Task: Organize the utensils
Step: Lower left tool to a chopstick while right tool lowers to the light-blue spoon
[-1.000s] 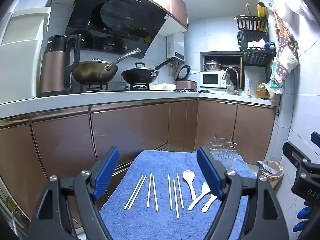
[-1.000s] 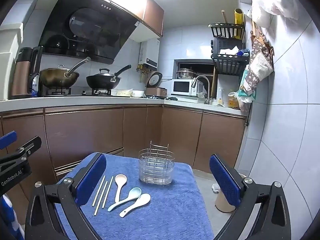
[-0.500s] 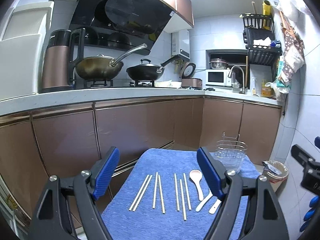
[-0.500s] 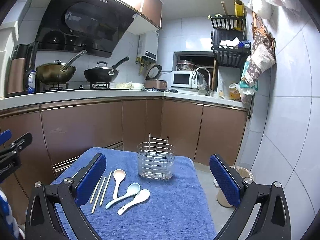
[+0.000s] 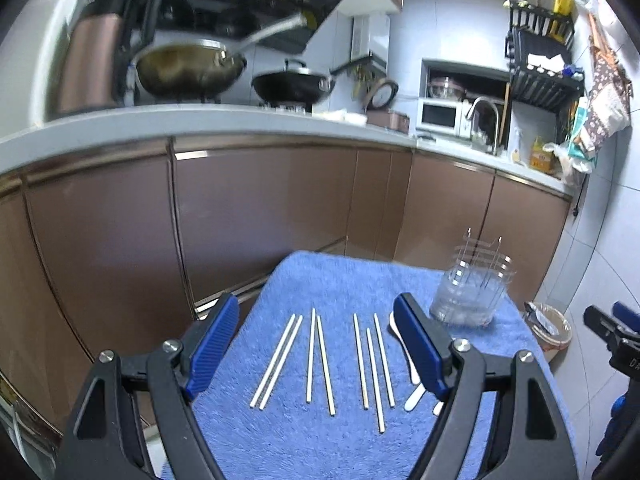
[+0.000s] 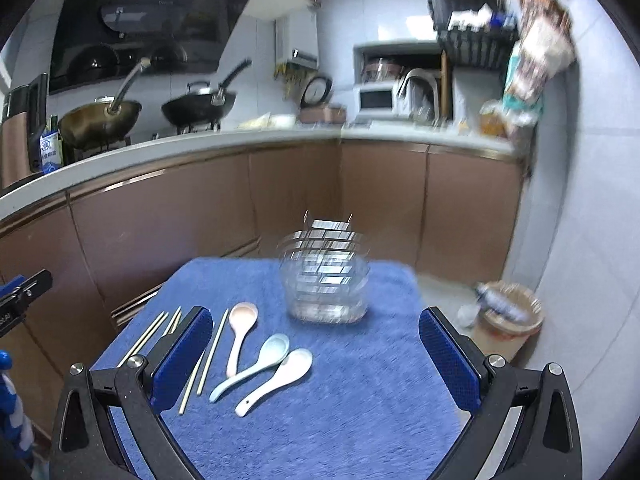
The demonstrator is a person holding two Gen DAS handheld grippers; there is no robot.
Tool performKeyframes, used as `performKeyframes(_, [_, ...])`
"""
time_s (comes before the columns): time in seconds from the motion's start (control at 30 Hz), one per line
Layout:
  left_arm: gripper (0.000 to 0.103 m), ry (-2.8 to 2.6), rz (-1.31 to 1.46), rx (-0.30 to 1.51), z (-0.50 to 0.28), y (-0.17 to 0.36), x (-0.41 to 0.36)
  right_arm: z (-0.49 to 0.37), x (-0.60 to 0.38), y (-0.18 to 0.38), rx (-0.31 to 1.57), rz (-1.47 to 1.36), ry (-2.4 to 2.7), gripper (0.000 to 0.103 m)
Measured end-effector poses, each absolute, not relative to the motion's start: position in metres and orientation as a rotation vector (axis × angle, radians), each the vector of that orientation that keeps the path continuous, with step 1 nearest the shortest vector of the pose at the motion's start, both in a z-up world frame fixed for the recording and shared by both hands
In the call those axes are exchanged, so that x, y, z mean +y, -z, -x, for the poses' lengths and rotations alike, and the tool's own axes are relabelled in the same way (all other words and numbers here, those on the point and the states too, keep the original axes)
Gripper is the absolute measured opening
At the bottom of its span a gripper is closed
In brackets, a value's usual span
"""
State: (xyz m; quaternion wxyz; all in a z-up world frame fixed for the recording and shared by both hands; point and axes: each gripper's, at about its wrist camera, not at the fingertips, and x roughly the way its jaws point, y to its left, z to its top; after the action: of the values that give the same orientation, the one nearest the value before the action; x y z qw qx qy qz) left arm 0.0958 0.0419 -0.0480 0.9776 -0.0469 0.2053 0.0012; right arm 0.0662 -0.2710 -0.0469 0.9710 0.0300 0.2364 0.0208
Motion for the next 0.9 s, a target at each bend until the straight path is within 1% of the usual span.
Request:
performKeyframes(0.03, [0.079,0.003,0.099,0.442,-0.105,0.056,0.042,-0.073,-0.272,0.052,0.498,-0.070,-0.059,0.100])
performKeyframes(0.07, [0.079,0.006,0.101,0.457,-0.111,0.060,0.042,-0.083,-0.273,0.060,0.527,-0.085,-0.089,0.092])
performKeyframes(0.1, [0.079,0.013,0.103,0.478,-0.119,0.065,0.042,-0.094,-0.275,0.068,0.557,-0.100,-0.125,0.087])
performKeyframes(0.17, [0.079,0.024,0.106,0.523,-0.136,0.078,0.043,-0.114,-0.275,0.084,0.613,-0.119,-0.174,0.061])
performKeyframes(0.23, [0.078,0.041,0.114,0.573,-0.156,0.091,0.045,-0.140,-0.274,0.103,0.682,-0.135,-0.235,0.048])
performKeyframes(0.37, [0.078,0.067,0.135,0.660,-0.192,0.111,0.054,-0.186,-0.270,0.140,0.810,-0.147,-0.324,0.033])
performKeyframes(0.57, [0.077,0.099,0.162,0.767,-0.236,0.134,0.069,-0.232,-0.266,0.173,0.907,-0.128,-0.369,0.025])
performKeyframes(0.7, [0.076,0.108,0.157,0.814,-0.257,0.143,0.071,-0.251,-0.267,0.183,0.956,-0.089,-0.380,0.022])
performKeyframes(0.87, [0.067,0.131,0.166,0.887,-0.287,0.155,0.074,-0.267,-0.264,0.195,1.002,-0.051,-0.423,0.022])
performKeyframes(0.9, [0.063,0.138,0.170,0.910,-0.294,0.158,0.075,-0.269,-0.263,0.196,1.009,-0.044,-0.432,0.022])
